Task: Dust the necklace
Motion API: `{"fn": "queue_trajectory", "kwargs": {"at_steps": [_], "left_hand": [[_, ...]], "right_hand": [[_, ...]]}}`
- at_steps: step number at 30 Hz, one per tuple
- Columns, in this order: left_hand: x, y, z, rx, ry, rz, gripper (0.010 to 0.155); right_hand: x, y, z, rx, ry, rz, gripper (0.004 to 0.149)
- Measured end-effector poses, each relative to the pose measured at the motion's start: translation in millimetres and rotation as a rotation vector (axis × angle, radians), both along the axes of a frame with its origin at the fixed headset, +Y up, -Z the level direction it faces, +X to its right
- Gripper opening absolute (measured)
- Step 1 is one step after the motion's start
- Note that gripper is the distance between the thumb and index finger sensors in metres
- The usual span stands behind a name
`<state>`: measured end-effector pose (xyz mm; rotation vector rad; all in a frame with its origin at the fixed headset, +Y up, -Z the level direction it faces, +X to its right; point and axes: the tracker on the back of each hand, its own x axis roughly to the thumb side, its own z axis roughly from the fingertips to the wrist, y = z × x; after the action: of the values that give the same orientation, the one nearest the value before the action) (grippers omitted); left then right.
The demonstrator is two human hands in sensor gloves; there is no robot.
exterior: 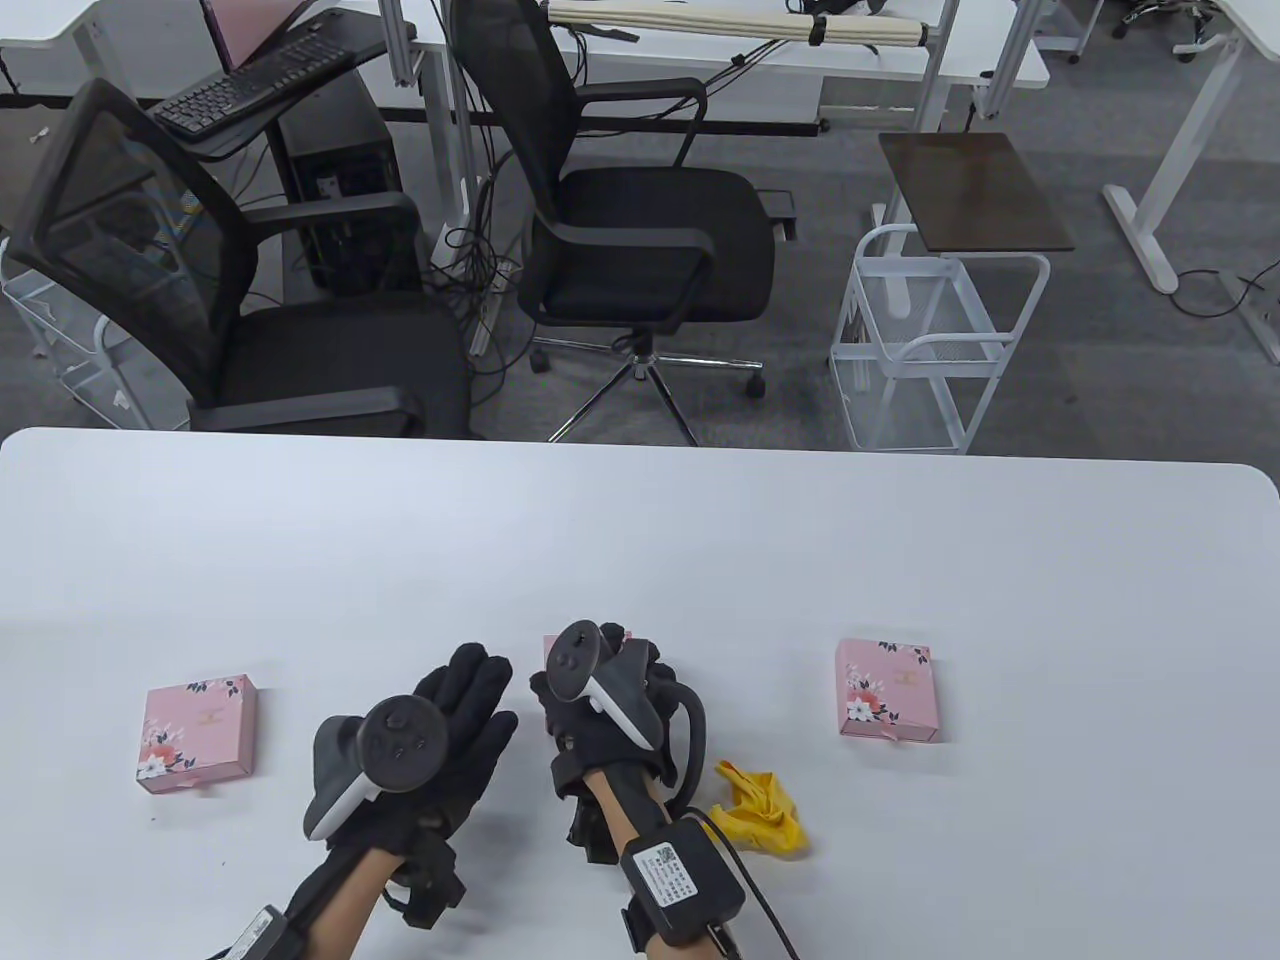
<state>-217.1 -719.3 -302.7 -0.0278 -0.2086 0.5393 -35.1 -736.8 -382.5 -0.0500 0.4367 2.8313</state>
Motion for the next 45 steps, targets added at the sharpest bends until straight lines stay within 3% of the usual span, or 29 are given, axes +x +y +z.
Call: {"fn": "queue_trajectory", "kwargs": {"at_steps": [6, 13, 22, 29, 36, 45], "left_hand": [[-15, 5, 7, 0.016, 0.03, 0.135, 0.061], [-22, 5, 6, 0.026, 0.055, 0.159, 0.061], [-20, 5, 7, 0.013, 0.037, 0.154, 0.061], [-19, 7, 7, 0.018, 0.03, 0.156, 0.061], [-18, 6, 7, 0.014, 0.029, 0.151, 0.061], [-17, 5, 7, 0.011, 0.031, 0.141, 0.06]], "right_hand": [[-14, -18, -6, -0.144, 0.009, 0.099, 0.101], [-9, -13, -7, -0.055, -0.038, 0.074, 0.098], [72, 26, -17, -0.031, -0.179, -0.006, 0.097], [131, 4, -14, -0.069, -0.273, 0.02, 0.097], [141, -8, -15, -0.092, -0.284, 0.038, 0.096], [139, -1, -11, -0.075, -0.246, 0.059, 0.095]]}}
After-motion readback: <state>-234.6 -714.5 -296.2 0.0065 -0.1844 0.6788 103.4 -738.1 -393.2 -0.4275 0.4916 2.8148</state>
